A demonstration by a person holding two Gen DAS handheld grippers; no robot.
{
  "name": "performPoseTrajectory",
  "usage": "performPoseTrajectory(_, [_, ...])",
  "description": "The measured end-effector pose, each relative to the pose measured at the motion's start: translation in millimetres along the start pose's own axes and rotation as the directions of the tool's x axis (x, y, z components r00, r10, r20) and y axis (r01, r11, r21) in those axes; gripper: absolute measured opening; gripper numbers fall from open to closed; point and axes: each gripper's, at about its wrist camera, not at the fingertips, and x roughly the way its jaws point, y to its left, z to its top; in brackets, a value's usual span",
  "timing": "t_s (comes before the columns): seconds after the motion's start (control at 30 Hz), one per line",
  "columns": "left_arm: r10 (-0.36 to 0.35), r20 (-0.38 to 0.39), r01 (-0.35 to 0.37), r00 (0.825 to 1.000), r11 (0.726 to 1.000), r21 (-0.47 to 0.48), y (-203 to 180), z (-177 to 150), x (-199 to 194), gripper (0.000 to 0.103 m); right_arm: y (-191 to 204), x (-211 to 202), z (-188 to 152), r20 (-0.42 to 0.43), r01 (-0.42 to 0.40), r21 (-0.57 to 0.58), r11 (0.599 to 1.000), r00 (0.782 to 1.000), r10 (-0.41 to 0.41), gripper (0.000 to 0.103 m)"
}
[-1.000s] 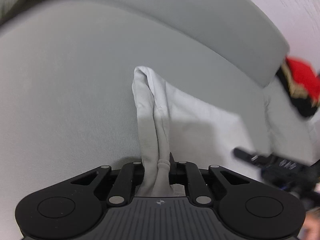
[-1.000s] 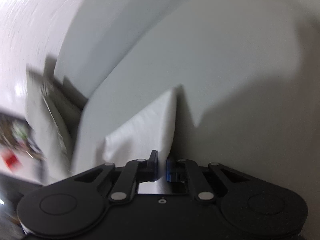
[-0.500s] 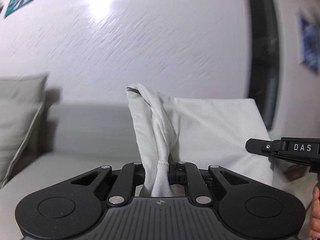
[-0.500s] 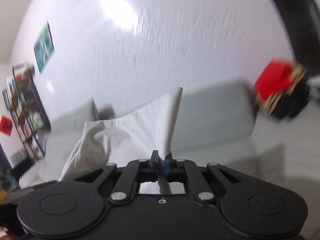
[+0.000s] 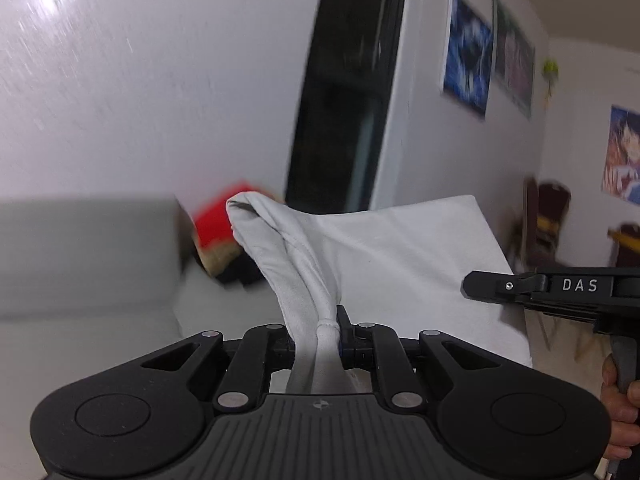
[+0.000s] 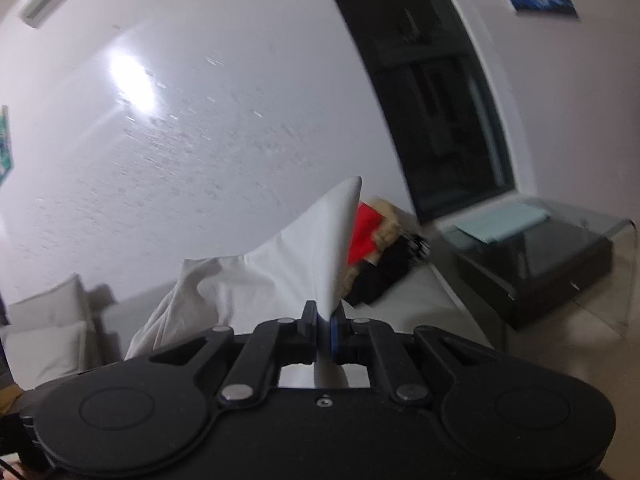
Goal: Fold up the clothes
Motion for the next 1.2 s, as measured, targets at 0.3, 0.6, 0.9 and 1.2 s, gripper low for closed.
performPoseTrajectory(0.3, [0.039,-0.185,-0.038,0.982,0.999,0.004,19.4,-22.6,143.6,0.012,-85.4,99.7,-30.8,-0.130,0.120,0.061,0.991,0.985,-0.111,0.006])
performPoseTrajectory(0.6, [0.306,-0.242,-0.304,0.921,0.951,0.046,54.3,-13.5,221.4,0.036,-131.1,190.1,-12.5,-0.161,0.245,0.101,0.964,0.960,-0.227,0.042])
performPoseTrajectory(0.9, [0.145,-0.324,-0.147,0.935,0.989,0.018,50.9,-35.5,191.1,0.026,-140.1,137.7,-36.4,-0.197,0.255,0.064,0.965,0.951,-0.238,0.061])
performPoseTrajectory(1.2, [0.197,-0.481,-0.084,0.855,0.966,0.246,1.4,-69.6,227.7,0.028,-100.2,162.3,-83.3,-0.370,0.198,-0.266,0.943,0.883,-0.290,0.007])
